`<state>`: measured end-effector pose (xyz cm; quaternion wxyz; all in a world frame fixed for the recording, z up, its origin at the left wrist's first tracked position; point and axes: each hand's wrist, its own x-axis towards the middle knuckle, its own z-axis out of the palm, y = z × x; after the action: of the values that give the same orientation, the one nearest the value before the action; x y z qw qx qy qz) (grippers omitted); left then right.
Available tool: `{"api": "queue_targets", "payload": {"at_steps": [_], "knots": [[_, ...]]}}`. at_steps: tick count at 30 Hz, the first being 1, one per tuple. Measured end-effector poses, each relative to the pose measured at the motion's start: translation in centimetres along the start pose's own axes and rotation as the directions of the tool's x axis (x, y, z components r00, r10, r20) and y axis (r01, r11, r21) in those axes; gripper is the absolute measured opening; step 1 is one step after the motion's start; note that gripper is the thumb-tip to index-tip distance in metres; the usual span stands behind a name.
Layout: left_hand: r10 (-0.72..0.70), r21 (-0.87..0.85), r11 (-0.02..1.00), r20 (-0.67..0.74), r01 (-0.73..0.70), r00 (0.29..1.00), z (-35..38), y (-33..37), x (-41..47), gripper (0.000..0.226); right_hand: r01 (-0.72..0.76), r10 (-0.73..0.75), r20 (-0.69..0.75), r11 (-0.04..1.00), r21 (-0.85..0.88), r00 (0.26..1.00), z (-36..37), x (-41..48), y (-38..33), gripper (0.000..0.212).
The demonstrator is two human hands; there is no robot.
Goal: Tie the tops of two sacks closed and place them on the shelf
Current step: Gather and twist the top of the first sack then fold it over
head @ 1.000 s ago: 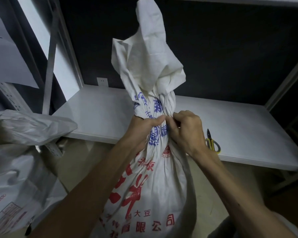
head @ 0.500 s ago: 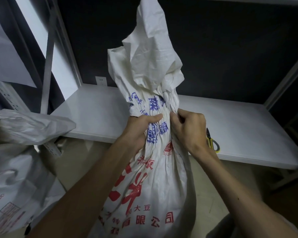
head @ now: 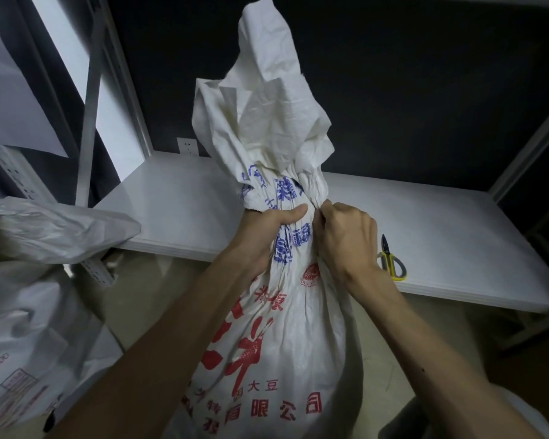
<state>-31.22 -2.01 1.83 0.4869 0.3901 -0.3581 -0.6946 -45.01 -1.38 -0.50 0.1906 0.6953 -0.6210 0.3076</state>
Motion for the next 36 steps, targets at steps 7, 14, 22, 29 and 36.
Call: {"api": "queue_targets", "payload": {"at_steps": [7,14,22,29,36], "knots": [[0.058,0.019,0.998,-0.056,-0.057,0.997,-0.6,0.3,0.5,0.041,-0.319,0.084,0.381,0.724,0.612,0.921,-2.0,0.9,0.7,0.031],[0.010,0.024,1.000,0.011,-0.010,1.000,-0.8,0.6,0.3,0.044,-0.660,0.203,0.634,0.100,0.745,0.747,-2.8,2.0,2.2,0.009],[-0.041,0.029,0.999,0.064,0.039,0.997,-1.3,1.2,0.1,0.042,-0.746,0.003,0.750,0.109,0.657,0.662,-2.7,2.2,2.1,0.037],[0.034,0.062,0.998,-0.021,-0.033,0.999,-0.9,1.0,-0.1,0.042,-0.746,0.198,0.722,0.249,0.617,0.663,-2.9,2.5,1.4,0.016],[0.096,0.036,0.995,-0.016,-0.095,0.995,-0.1,0.6,-0.4,0.042,-0.258,0.226,0.134,0.910,0.324,0.965,-2.8,1.2,-0.8,0.020]]}}
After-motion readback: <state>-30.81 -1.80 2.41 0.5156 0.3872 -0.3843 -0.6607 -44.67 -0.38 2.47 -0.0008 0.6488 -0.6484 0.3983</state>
